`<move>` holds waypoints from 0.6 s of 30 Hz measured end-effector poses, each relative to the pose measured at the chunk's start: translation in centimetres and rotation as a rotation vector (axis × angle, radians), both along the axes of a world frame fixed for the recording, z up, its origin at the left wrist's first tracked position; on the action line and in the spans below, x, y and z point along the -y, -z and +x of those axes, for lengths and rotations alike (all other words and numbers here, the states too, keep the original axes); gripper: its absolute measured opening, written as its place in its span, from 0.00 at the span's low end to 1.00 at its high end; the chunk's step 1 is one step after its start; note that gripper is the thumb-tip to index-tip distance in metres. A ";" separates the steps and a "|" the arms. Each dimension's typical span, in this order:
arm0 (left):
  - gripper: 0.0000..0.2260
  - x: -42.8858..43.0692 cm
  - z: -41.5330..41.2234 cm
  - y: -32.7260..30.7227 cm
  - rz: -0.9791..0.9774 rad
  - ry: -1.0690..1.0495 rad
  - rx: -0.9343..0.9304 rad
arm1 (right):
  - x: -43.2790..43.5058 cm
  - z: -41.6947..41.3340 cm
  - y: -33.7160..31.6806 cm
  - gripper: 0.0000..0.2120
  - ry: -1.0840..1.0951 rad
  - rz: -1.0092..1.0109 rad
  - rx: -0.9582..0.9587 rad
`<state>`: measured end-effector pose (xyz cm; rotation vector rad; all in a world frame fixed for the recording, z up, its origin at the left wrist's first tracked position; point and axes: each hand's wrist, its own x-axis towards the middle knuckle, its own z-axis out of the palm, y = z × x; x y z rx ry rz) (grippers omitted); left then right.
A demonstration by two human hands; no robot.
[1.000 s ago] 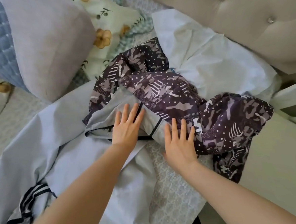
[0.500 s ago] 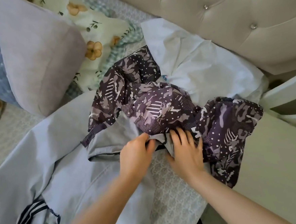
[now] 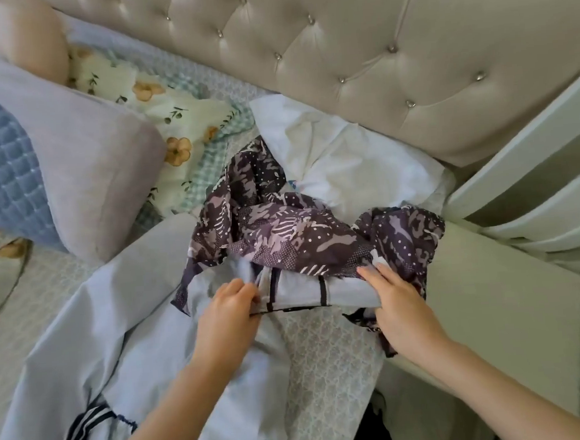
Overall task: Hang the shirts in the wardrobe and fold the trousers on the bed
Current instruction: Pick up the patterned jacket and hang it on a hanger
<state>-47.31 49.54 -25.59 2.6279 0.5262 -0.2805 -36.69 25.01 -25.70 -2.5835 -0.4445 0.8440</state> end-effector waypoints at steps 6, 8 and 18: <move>0.15 -2.5 1.2 -4.8 0.199 -0.043 0.164 | 1.1 0.7 -7.4 0.37 -0.015 0.121 0.098; 0.15 -2.8 1.9 -6.5 0.245 -0.106 0.188 | 1.7 1.1 -10.1 0.35 0.066 0.208 0.113; 0.22 5.3 8.1 -20.5 -0.389 -0.384 0.633 | 5.6 1.4 -22.6 0.25 0.592 0.752 0.258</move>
